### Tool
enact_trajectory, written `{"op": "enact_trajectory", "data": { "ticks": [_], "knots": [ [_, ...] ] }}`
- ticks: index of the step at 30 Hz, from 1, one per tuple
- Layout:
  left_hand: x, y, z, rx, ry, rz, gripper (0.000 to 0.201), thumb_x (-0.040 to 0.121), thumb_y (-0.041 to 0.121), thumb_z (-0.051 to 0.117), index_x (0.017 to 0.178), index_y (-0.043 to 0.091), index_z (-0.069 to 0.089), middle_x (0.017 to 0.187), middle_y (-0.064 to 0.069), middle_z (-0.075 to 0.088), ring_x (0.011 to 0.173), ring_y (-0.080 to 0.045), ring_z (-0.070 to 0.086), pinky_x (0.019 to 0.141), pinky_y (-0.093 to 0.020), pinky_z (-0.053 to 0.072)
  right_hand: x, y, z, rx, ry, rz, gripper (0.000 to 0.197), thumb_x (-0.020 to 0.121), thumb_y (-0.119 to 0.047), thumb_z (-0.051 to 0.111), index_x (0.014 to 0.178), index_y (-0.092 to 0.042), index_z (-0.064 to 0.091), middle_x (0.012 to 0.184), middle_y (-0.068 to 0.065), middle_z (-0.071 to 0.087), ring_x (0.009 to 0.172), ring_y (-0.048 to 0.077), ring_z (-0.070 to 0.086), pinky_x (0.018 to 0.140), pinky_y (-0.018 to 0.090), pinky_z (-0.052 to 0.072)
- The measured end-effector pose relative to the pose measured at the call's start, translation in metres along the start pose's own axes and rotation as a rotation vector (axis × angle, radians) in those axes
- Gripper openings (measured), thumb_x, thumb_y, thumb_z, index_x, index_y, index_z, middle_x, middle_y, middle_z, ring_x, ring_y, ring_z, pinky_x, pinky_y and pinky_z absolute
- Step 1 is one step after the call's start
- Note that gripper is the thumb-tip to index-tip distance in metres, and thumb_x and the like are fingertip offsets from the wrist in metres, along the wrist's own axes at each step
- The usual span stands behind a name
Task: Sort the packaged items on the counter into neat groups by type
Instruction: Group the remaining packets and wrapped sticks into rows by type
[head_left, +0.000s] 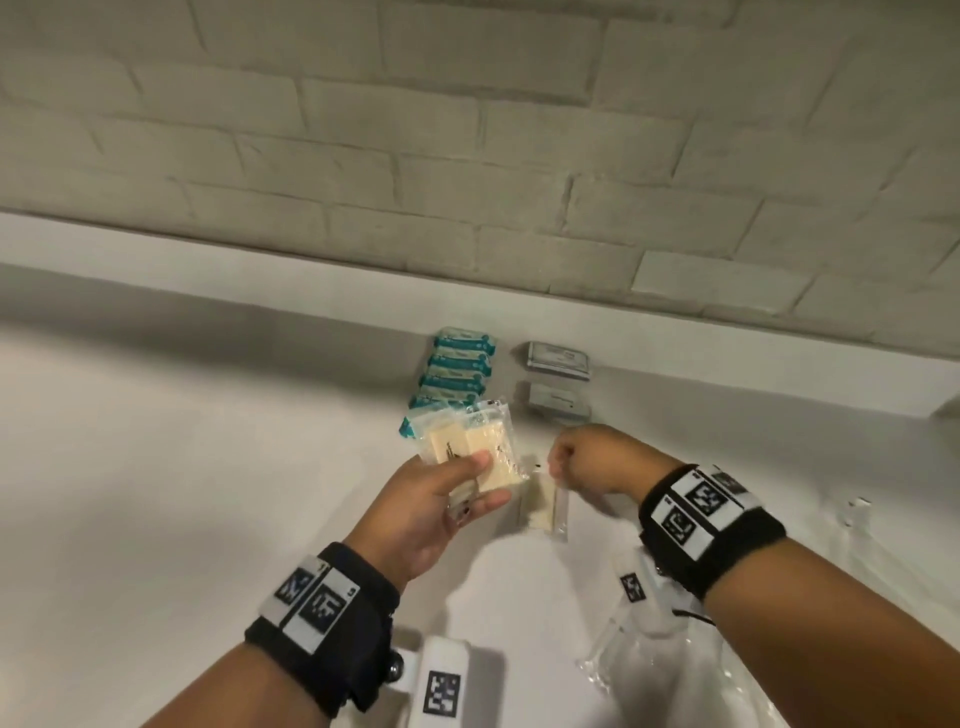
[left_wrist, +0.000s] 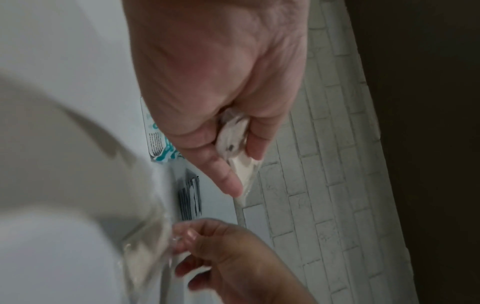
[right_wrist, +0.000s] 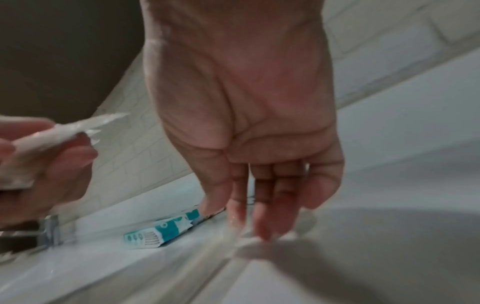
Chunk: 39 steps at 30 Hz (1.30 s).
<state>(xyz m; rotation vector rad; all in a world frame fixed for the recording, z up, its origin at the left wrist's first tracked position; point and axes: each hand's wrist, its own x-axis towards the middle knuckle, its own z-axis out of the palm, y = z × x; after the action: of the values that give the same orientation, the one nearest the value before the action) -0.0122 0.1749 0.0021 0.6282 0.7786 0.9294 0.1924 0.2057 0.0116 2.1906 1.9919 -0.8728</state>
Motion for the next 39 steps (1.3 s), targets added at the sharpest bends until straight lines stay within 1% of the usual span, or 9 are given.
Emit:
{"op": "enact_trajectory", "data": {
  "ticks": [3, 9, 16, 20, 24, 27, 30, 33, 39],
  "knots": [
    [0.002, -0.001, 0.002, 0.039, 0.009, 0.037, 0.019, 0.088, 0.003, 0.059, 0.108, 0.004, 0.063, 0.088, -0.005, 0.076, 0.080, -0.017, 0.073, 0.074, -0.032, 0.061, -0.005, -0.011, -0.003, 0.266, 0.200, -0.078, 0.020, 0.092, -0.034, 0.058, 0.100, -0.018, 0.066, 0.095, -0.005, 0.065, 0.084, 0.013, 0.061, 0.068, 0.026, 0.045],
    [0.002, 0.001, 0.008, 0.068, 0.004, 0.047, 0.020, 0.090, 0.004, 0.058, 0.107, 0.011, 0.066, 0.099, -0.008, 0.075, 0.086, -0.020, 0.073, 0.069, -0.027, 0.060, -0.037, -0.030, 0.001, 0.896, 0.077, -0.320, 0.006, 0.079, -0.010, 0.074, 0.081, -0.010, 0.069, 0.063, -0.004, 0.064, 0.052, 0.003, 0.054, 0.051, 0.016, 0.044],
    [-0.002, 0.002, 0.014, 0.073, 0.066, -0.062, 0.034, 0.094, 0.040, 0.053, 0.099, 0.008, 0.064, 0.092, -0.012, 0.072, 0.075, -0.022, 0.071, 0.059, -0.028, 0.059, -0.050, -0.018, -0.006, 0.812, 0.442, -0.456, 0.016, 0.073, 0.004, 0.075, 0.068, -0.008, 0.066, 0.072, 0.001, 0.061, 0.068, 0.013, 0.056, 0.067, 0.027, 0.047],
    [-0.008, 0.004, 0.015, 0.064, 0.020, -0.056, 0.023, 0.086, 0.014, 0.066, 0.109, 0.010, 0.064, 0.095, -0.010, 0.072, 0.078, -0.021, 0.069, 0.058, -0.026, 0.056, -0.064, -0.010, -0.004, 0.323, 0.536, -0.665, 0.026, 0.077, 0.007, 0.066, 0.071, -0.017, 0.074, 0.090, -0.010, 0.059, 0.085, 0.006, 0.059, 0.074, 0.022, 0.046],
    [-0.011, 0.004, 0.018, 0.274, 0.034, 0.099, 0.034, 0.085, 0.000, 0.064, 0.118, 0.005, 0.060, 0.092, -0.006, 0.071, 0.074, -0.017, 0.067, 0.061, -0.026, 0.051, -0.074, -0.011, -0.009, 0.574, 0.468, -0.538, 0.015, 0.085, -0.005, 0.067, 0.089, -0.018, 0.072, 0.098, -0.007, 0.057, 0.087, 0.008, 0.057, 0.079, 0.018, 0.046],
    [-0.014, 0.001, 0.021, 0.463, 0.035, 0.190, 0.031, 0.084, 0.000, 0.066, 0.113, 0.010, 0.061, 0.089, -0.002, 0.070, 0.077, -0.014, 0.066, 0.060, -0.024, 0.051, -0.072, -0.017, -0.017, 0.597, 0.360, -0.381, 0.030, 0.079, -0.020, 0.076, 0.104, -0.032, 0.065, 0.100, -0.008, 0.062, 0.080, 0.008, 0.056, 0.080, 0.026, 0.050],
    [-0.017, -0.002, 0.025, 0.560, 0.037, 0.228, 0.034, 0.081, 0.000, 0.070, 0.108, 0.017, 0.060, 0.088, 0.000, 0.068, 0.079, -0.014, 0.065, 0.057, -0.021, 0.053, -0.072, -0.024, -0.021, 0.487, 0.260, -0.315, 0.016, 0.077, -0.017, 0.078, 0.086, -0.027, 0.070, 0.084, -0.005, 0.068, 0.072, 0.008, 0.060, 0.073, 0.033, 0.053],
    [-0.019, -0.003, 0.023, 0.564, 0.022, 0.216, 0.034, 0.080, 0.004, 0.072, 0.109, 0.018, 0.060, 0.093, -0.004, 0.070, 0.084, -0.017, 0.067, 0.063, -0.026, 0.054, -0.074, -0.024, -0.028, 0.524, 0.209, -0.336, 0.004, 0.080, -0.013, 0.075, 0.078, -0.016, 0.072, 0.069, -0.006, 0.068, 0.060, 0.004, 0.059, 0.059, 0.019, 0.049],
    [-0.016, 0.000, 0.010, 0.295, 0.068, 0.115, 0.020, 0.089, 0.011, 0.063, 0.110, 0.012, 0.061, 0.100, -0.010, 0.066, 0.088, -0.022, 0.069, 0.067, -0.031, 0.057, -0.041, 0.005, -0.040, 0.232, 0.411, -0.100, 0.014, 0.089, -0.023, 0.064, 0.080, -0.013, 0.066, 0.078, -0.003, 0.062, 0.073, 0.013, 0.056, 0.057, 0.019, 0.038]
  ]
}}
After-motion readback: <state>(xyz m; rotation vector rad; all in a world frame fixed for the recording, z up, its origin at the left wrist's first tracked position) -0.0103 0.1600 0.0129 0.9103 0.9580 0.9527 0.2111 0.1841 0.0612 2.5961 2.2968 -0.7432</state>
